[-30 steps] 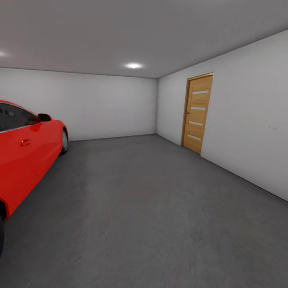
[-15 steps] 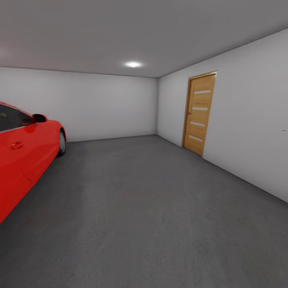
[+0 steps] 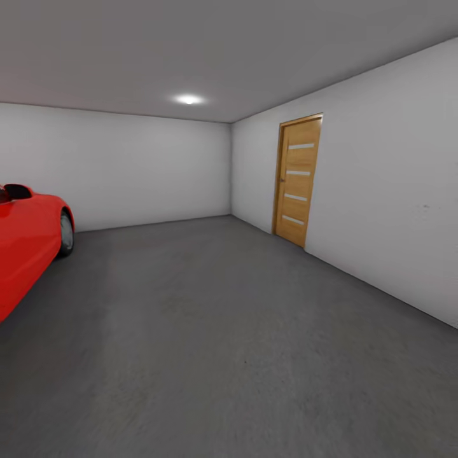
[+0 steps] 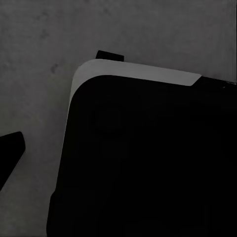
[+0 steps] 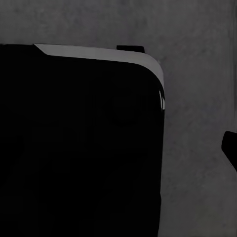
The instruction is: Move the two storage containers from the living room to the garage. In the garage, place one container on the floor and stack the other container on top of it (either order is fine).
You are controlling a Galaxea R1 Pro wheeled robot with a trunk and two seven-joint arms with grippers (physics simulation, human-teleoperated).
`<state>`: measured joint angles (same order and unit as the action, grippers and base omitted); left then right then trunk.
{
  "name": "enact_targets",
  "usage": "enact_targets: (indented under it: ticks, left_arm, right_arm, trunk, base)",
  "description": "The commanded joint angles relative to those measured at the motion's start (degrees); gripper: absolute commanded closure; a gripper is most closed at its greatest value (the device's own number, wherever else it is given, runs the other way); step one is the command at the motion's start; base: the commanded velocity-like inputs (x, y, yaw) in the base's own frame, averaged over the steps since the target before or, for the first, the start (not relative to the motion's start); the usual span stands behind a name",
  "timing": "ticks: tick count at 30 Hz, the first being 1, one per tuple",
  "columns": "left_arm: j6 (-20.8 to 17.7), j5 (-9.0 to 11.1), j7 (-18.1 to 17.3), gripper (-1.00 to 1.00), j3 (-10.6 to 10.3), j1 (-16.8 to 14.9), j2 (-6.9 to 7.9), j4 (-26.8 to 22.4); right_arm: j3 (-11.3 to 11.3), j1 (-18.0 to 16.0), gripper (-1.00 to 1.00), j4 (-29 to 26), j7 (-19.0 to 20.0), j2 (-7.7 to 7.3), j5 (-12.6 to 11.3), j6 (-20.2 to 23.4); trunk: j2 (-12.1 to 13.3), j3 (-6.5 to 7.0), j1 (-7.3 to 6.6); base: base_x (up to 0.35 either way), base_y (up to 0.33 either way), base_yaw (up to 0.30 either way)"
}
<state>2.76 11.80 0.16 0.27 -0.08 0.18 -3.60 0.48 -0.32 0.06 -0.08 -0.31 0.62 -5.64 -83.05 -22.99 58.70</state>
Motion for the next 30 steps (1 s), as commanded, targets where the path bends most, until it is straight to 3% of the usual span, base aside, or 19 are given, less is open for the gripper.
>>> enact_targets:
  ticks: [1, 9, 18, 24, 30]
  left_arm:
    - [0.14, 0.32, 0.02, -1.0, -0.01, -0.01, 0.0, 0.0]
    - [0.06, 0.32, 0.02, -1.0, -0.01, -0.01, 0.0, 0.0]
    - [0.05, 0.34, 0.02, -1.0, -0.01, -0.01, 0.05, 0.06]
    - [0.05, 0.33, 0.02, -1.0, -0.01, -0.01, 0.04, 0.14]
    - [0.05, 0.33, 0.02, -1.0, -0.01, -0.01, 0.08, 0.15]
  right_arm:
    - [0.04, -0.03, -1.0, 0.03, -0.01, 0.01, 0.1, -0.16]
    - [0.04, -0.03, -1.0, 0.03, -0.01, -0.04, 0.25, -0.19]
    - [0.28, -0.03, -1.0, -0.05, 0.16, -0.25, 0.52, -0.24]
    - [4.3, -0.03, -1.0, -0.06, -0.05, -0.02, 2.84, -0.36]
    - [5.28, -0.03, -1.0, 0.01, -0.09, 0.04, 3.48, -0.48]
  trunk:
    - [-0.03, -0.06, 0.03]
    - [-0.03, -0.06, 0.03]
    - [-0.03, -0.06, 0.03]
    - [-0.03, -0.06, 0.03]
    - [-0.03, -0.06, 0.03]
  base:
    - [0.317, 0.0, -0.253]
    - [0.317, 0.0, -0.235]
    - [0.32, 0.0, -0.041]
    - [0.322, 0.0, -0.002]
    - [0.323, 0.0, 0.0]
